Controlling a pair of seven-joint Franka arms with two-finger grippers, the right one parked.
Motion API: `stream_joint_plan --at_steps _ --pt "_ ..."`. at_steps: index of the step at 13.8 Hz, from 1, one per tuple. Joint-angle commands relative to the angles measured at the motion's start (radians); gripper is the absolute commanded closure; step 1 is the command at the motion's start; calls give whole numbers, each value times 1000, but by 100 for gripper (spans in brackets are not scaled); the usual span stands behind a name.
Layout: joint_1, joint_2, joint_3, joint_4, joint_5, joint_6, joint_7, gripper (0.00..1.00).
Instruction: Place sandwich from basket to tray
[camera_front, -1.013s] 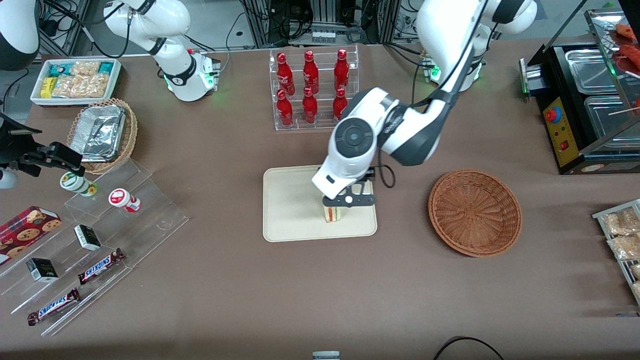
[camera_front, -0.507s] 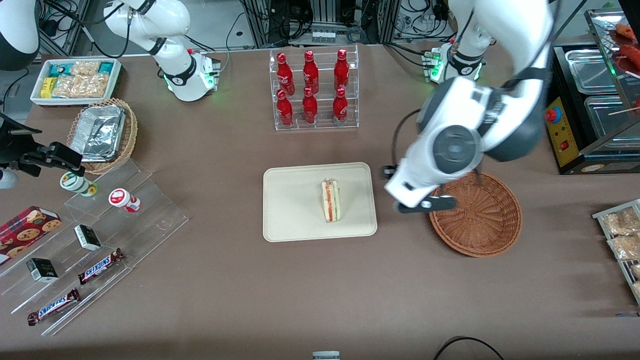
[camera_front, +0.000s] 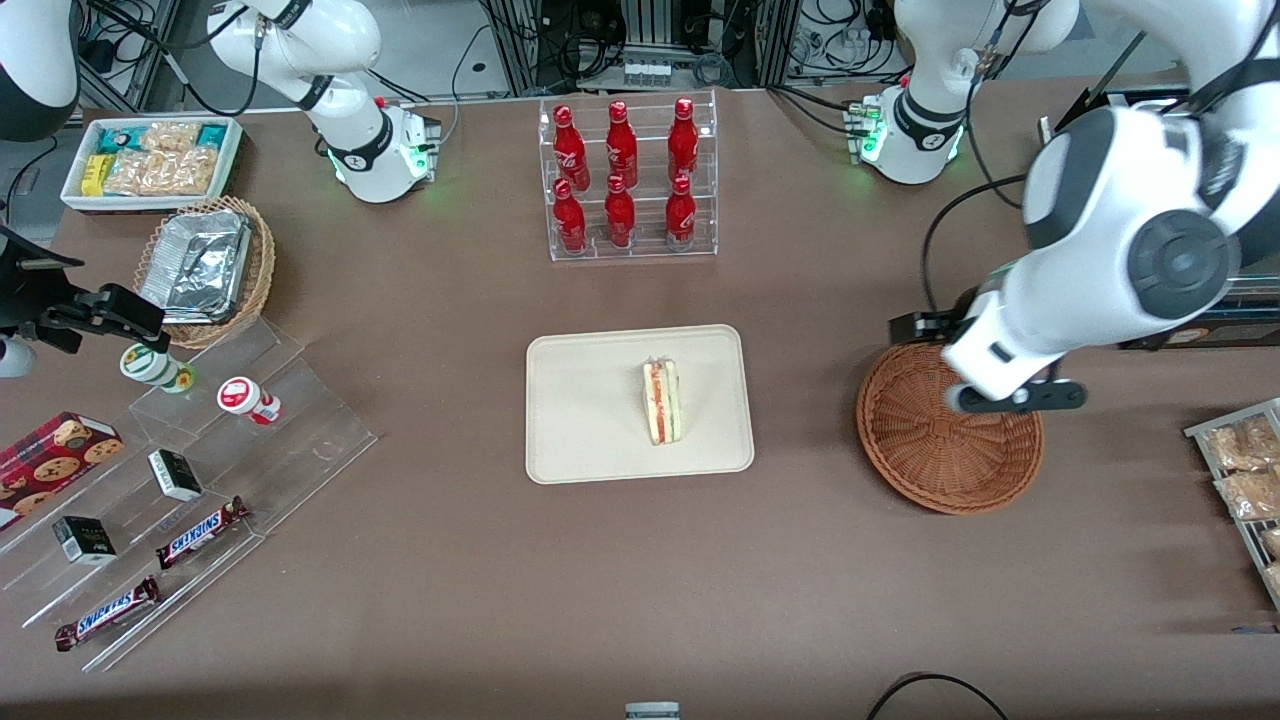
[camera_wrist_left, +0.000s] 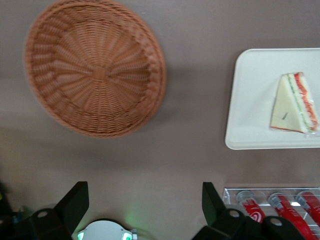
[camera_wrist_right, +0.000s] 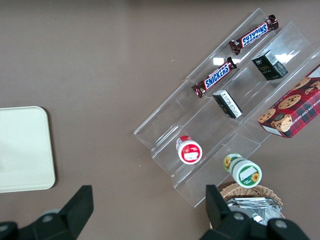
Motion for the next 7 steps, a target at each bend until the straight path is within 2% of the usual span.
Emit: stream_joint_plan --at_steps 1,2,5,7 --pt "23 -89 -14 -75 58 -18 10 0" --pt "65 -95 -42 -75 58 -24 11 0" --pt "229 -119 -216 -74 62 -53 11 0" --pt "281 -130 -273 -69 62 -70 10 0"
